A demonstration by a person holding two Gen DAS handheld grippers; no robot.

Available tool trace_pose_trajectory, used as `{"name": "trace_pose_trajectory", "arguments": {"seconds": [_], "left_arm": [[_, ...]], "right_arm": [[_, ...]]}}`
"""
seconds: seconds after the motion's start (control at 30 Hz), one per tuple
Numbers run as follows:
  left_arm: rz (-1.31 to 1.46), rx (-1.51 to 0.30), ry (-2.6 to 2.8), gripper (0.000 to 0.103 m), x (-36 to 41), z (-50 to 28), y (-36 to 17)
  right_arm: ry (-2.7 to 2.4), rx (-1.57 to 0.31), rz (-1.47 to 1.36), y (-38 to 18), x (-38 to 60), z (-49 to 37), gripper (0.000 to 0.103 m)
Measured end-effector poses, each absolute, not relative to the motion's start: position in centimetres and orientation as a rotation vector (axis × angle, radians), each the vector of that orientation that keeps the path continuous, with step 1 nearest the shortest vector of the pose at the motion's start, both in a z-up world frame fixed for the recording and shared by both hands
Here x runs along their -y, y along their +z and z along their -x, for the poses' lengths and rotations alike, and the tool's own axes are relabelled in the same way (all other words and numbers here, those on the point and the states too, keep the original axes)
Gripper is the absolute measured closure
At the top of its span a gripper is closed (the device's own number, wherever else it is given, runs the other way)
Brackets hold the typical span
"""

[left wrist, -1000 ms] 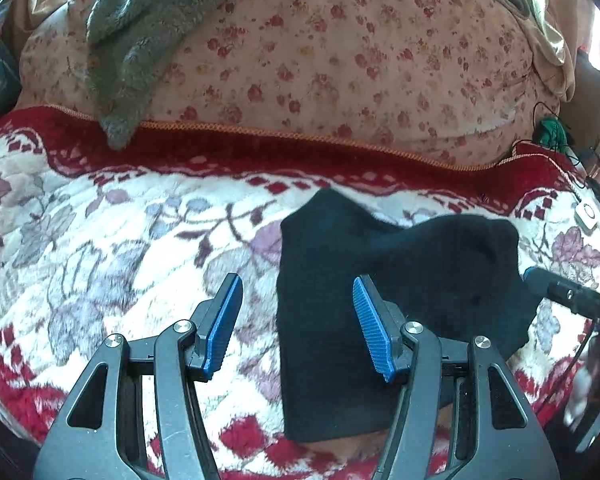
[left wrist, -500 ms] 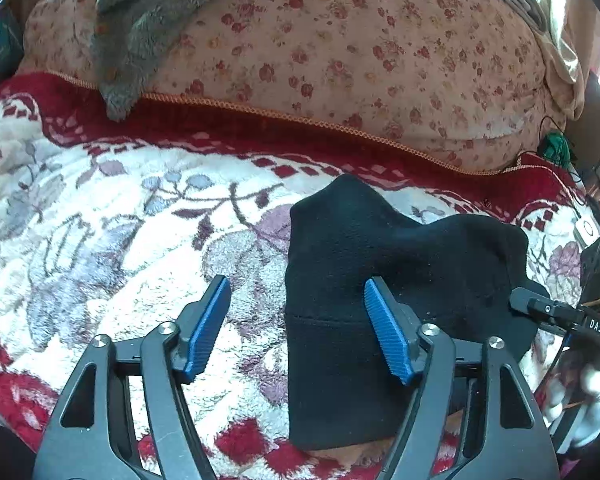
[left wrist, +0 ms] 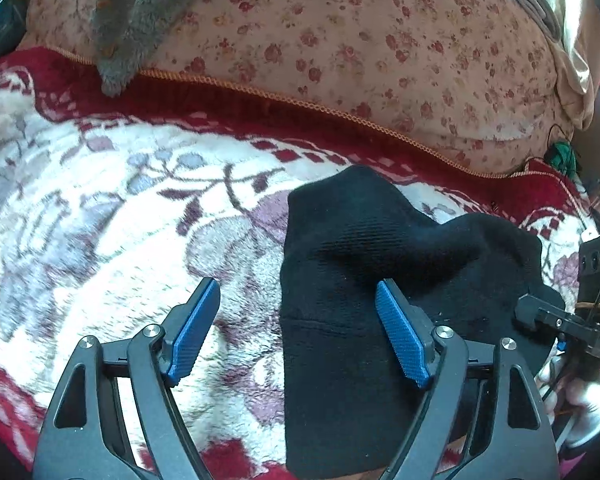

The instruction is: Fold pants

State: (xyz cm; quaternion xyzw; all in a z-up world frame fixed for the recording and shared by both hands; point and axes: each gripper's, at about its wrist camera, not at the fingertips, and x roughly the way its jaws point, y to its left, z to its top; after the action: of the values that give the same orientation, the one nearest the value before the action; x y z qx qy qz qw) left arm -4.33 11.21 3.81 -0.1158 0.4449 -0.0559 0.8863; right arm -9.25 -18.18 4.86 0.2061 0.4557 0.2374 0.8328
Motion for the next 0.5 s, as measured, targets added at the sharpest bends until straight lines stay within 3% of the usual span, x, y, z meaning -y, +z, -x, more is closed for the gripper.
{"name": "trace_pose_trajectory", "arguments": {"seconds": [0.03, 0.13, 0.17, 0.2, 0.23, 0.33, 0.5], "left_arm": [[0.272, -0.929, -0.125, 0.022, -11.5, 4.3, 3.4], [0.327, -0.93, -0.148, 0.022, -12.0, 4.2, 2.8], [0.321, -0.922, -0.158, 0.028, -12.0, 4.4, 2.9], [0.312, -0.915, -0.179, 0.047, -11.7, 4.5, 3.0], [0.312, -0.905, -0.219, 0.059, -11.4, 4.8, 3.3], [0.24, -0.872, -0.21, 0.065, -10.3, 5.4, 4.0], [0.358, -0.897, -0.248, 0.077, -12.2, 5.0, 4.5]], "right_arm": [[0.504, -0.955, -0.449, 4.8, 18.3, 9.1, 0.001], [0.47, -0.918, -0.469, 4.6, 18.8, 9.3, 0.017], [0.471, -0.909, -0.466, 4.5, 18.9, 9.5, 0.021], [0.469, -0.907, -0.469, 4.6, 19.1, 9.6, 0.023], [0.472, -0.905, -0.48, 4.6, 19.3, 9.7, 0.027], [0.478, -0.906, -0.507, 4.6, 19.7, 9.9, 0.032], [0.479, -0.885, -0.531, 5.4, 19.8, 10.4, 0.042]]}}
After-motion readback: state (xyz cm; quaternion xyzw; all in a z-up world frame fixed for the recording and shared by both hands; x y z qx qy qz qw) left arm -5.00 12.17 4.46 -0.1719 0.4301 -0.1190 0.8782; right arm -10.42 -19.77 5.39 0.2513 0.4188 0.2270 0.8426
